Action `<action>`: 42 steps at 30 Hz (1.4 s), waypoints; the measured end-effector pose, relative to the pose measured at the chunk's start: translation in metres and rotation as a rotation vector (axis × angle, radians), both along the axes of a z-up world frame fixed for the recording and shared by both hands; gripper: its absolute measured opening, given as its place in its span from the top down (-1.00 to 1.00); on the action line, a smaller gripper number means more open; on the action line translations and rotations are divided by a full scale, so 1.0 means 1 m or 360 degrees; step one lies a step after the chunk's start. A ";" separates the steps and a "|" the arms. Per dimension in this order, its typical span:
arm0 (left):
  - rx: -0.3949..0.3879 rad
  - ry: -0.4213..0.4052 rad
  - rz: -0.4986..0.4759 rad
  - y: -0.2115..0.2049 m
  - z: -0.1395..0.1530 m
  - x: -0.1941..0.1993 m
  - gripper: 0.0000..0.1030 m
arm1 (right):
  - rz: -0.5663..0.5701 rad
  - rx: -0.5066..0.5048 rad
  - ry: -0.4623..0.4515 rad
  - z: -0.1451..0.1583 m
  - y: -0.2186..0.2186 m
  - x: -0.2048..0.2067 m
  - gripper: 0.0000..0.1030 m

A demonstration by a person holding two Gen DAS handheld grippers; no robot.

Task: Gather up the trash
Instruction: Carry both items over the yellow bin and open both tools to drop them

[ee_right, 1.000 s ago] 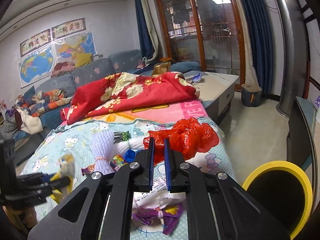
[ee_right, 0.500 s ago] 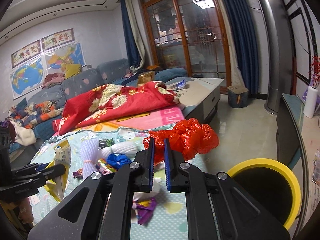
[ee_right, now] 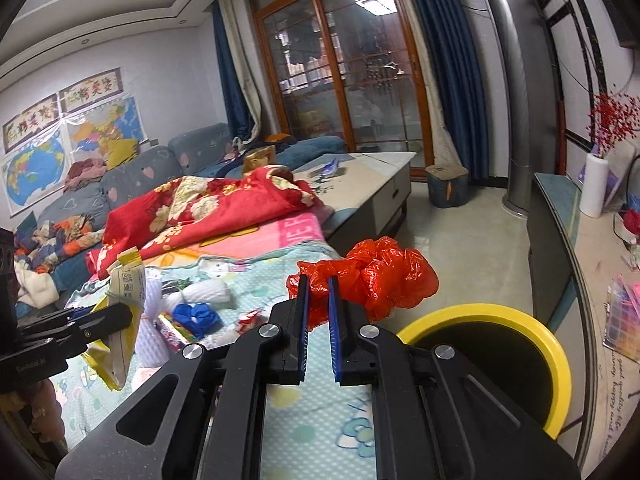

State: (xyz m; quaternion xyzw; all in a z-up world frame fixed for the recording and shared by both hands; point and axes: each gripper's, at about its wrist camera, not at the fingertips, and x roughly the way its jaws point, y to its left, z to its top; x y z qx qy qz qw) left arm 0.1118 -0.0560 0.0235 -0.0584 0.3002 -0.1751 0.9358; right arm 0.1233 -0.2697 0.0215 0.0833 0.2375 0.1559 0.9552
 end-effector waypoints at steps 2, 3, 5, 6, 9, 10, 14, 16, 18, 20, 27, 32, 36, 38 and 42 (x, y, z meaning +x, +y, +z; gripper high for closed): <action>0.0008 0.0005 -0.0031 -0.011 -0.002 0.003 0.49 | -0.0018 0.0010 0.0009 -0.002 -0.008 0.000 0.83; 0.0011 0.0011 -0.0049 -0.017 -0.004 0.006 0.49 | -0.0026 0.0011 0.0015 -0.003 -0.011 -0.001 0.83; 0.0018 0.0023 -0.0076 -0.025 -0.006 0.009 0.49 | -0.0037 0.0015 0.0026 -0.006 -0.019 -0.003 0.83; 0.0022 0.0030 -0.0088 -0.030 -0.008 0.010 0.49 | -0.0044 0.0016 0.0030 -0.007 -0.022 -0.004 0.83; 0.0038 0.0043 -0.0121 -0.041 -0.012 0.014 0.49 | -0.0060 0.0025 0.0047 -0.011 -0.032 -0.005 0.83; 0.0048 0.0046 -0.0135 -0.046 -0.014 0.015 0.49 | -0.0066 0.0026 0.0053 -0.012 -0.035 -0.006 0.83; 0.0071 0.0065 -0.0172 -0.063 -0.020 0.019 0.49 | -0.0092 0.0029 0.0076 -0.018 -0.048 -0.007 0.83; 0.0088 0.0067 -0.0196 -0.072 -0.023 0.021 0.49 | -0.0110 0.0030 0.0091 -0.022 -0.054 -0.008 0.83; 0.0101 0.0070 -0.0212 -0.081 -0.025 0.022 0.49 | -0.0125 0.0032 0.0109 -0.026 -0.060 -0.009 0.83; 0.0111 0.0081 -0.0236 -0.090 -0.028 0.026 0.49 | -0.0140 0.0029 0.0126 -0.028 -0.065 -0.010 0.83; 0.0147 0.0101 -0.0317 -0.121 -0.039 0.034 0.49 | -0.0180 0.0030 0.0203 -0.044 -0.086 -0.012 0.83; 0.0169 0.0128 -0.0367 -0.142 -0.050 0.042 0.48 | -0.0182 0.0034 0.0272 -0.058 -0.100 -0.015 0.83; 0.0197 0.0171 -0.0403 -0.157 -0.061 0.049 0.48 | -0.0189 0.0054 0.0338 -0.072 -0.110 -0.015 0.83; 0.0203 0.0198 -0.0423 -0.164 -0.067 0.053 0.46 | -0.0185 0.0067 0.0378 -0.079 -0.114 -0.014 0.82; 0.0198 0.0179 -0.0411 -0.169 -0.073 0.058 -0.31 | -0.0249 0.0082 0.0431 -0.089 -0.124 -0.013 0.42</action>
